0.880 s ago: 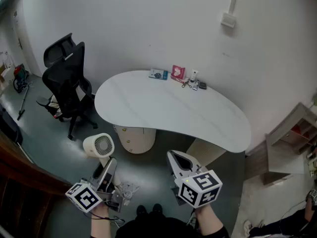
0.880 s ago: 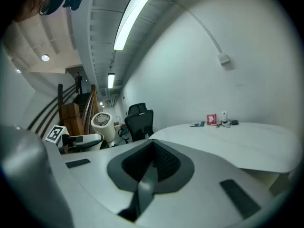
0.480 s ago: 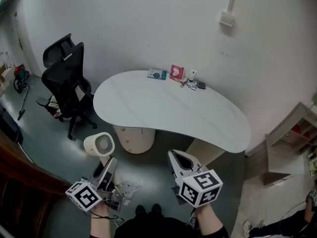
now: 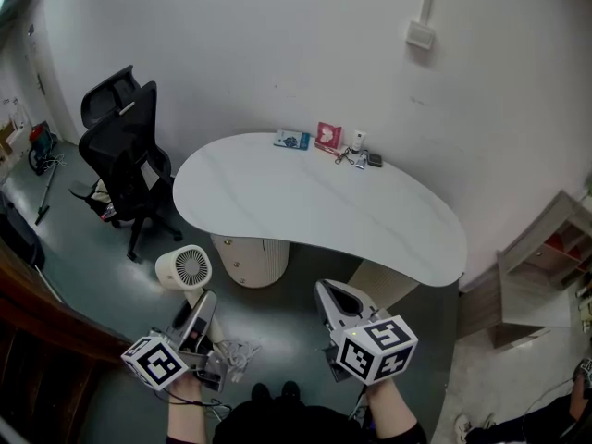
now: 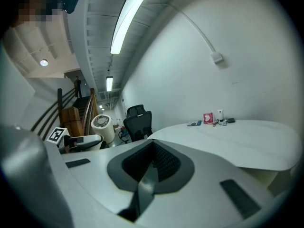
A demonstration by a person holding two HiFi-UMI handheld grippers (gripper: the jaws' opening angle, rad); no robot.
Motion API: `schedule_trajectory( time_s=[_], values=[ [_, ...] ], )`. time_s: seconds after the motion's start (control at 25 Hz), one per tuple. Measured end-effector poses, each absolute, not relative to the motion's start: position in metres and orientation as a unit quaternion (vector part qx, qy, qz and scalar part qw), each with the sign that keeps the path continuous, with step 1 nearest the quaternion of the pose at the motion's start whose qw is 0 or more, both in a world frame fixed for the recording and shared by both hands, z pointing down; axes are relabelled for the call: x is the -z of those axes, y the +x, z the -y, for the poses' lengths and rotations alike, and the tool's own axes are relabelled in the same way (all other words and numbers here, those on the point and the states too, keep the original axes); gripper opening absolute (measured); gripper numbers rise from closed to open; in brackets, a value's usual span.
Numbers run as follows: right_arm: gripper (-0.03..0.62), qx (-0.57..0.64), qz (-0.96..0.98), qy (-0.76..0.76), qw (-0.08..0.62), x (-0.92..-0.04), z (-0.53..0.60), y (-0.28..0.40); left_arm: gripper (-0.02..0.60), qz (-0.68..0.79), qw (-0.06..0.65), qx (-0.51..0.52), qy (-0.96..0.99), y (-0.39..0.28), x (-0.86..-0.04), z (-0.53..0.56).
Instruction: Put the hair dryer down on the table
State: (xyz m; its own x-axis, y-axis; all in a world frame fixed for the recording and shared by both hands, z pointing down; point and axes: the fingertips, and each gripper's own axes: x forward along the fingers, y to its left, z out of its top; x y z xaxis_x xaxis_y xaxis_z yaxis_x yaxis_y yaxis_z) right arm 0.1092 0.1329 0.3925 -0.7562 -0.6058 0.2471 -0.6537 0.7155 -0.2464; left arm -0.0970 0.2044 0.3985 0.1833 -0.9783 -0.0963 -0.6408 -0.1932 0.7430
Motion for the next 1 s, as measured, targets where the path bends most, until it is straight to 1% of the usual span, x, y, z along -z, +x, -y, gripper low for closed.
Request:
schedule_trajectory(
  time_s=[0.16, 1.0],
  values=[
    [0.002, -0.163, 0.921, 0.343, 0.086, -0.400, -0.128, 0.116, 0.166, 0.571, 0.284, 0.296, 0.711, -0.094, -0.400, -0.203],
    [0.002, -0.186, 0.915, 0.345, 0.090, -0.411, -0.113, 0.137, 0.166, 0.592, 0.257, 0.292, 0.706, -0.092, -0.379, -0.203]
  ],
)
